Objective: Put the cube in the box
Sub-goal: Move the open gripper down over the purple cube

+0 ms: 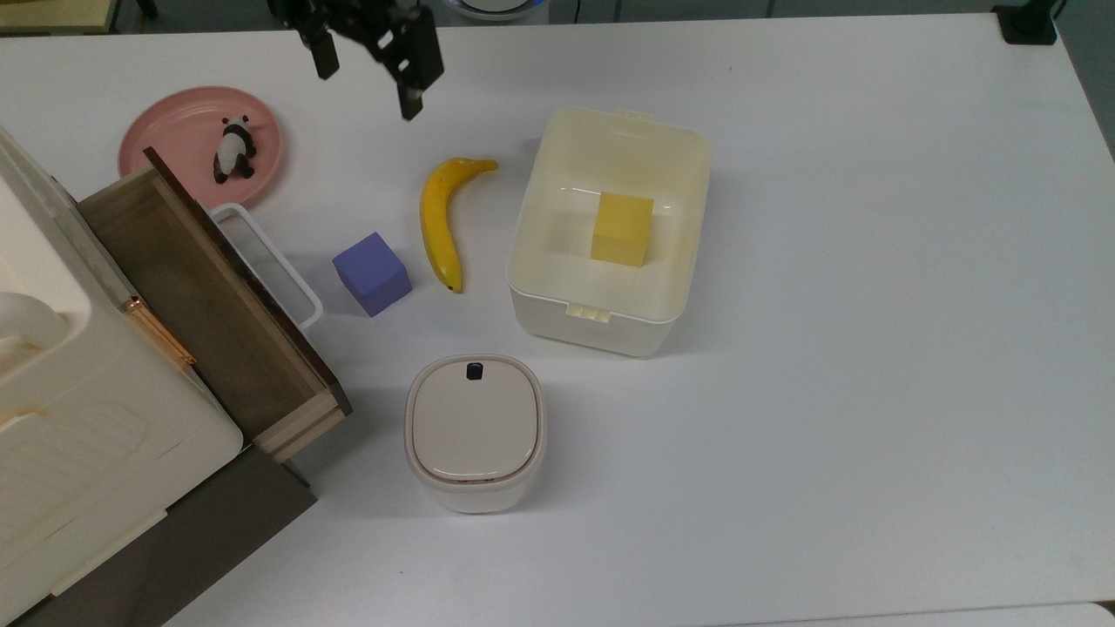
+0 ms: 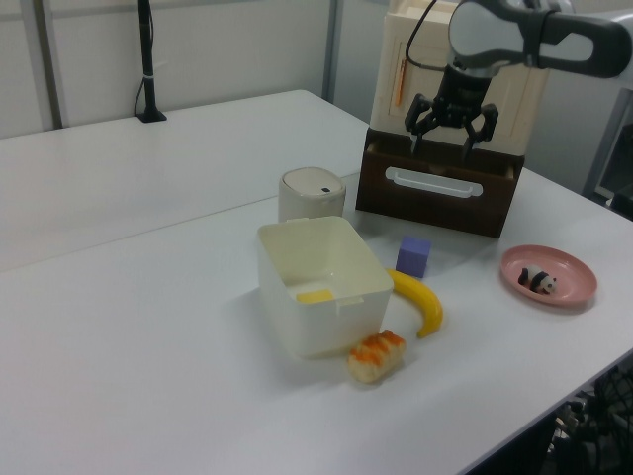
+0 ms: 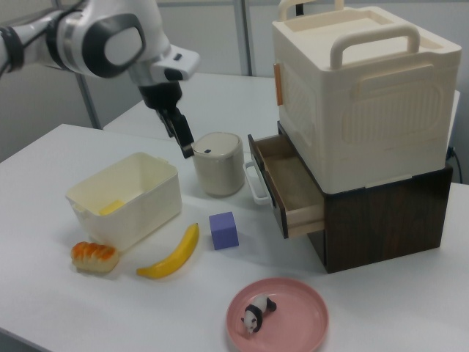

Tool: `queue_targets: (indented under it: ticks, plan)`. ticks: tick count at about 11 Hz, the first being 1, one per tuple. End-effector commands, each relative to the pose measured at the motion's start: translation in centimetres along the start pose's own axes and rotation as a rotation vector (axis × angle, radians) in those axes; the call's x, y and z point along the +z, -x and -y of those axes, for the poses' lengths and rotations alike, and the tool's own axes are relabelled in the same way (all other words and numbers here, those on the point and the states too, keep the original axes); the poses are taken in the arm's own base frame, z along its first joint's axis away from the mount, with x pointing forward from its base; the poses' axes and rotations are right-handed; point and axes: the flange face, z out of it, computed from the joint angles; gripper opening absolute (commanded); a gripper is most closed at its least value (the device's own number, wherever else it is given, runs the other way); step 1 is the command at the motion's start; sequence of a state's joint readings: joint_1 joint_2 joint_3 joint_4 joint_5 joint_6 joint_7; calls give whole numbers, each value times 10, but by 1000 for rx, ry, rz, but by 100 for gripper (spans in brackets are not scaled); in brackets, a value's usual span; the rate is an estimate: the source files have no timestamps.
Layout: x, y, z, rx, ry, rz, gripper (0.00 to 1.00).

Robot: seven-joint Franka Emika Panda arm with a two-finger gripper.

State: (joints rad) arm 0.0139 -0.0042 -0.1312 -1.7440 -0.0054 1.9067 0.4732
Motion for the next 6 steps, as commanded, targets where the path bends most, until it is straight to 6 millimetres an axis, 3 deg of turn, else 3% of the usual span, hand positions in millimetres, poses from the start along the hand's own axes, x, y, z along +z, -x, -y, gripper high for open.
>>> queue_targets:
  ticks: [1,3,6]
  plan:
    - [35,-14,-19,274,-7,-15,100]
    - [64,-18,-25,311,8,-7,100]
    - [96,-23,-13,312,17,-12,100]
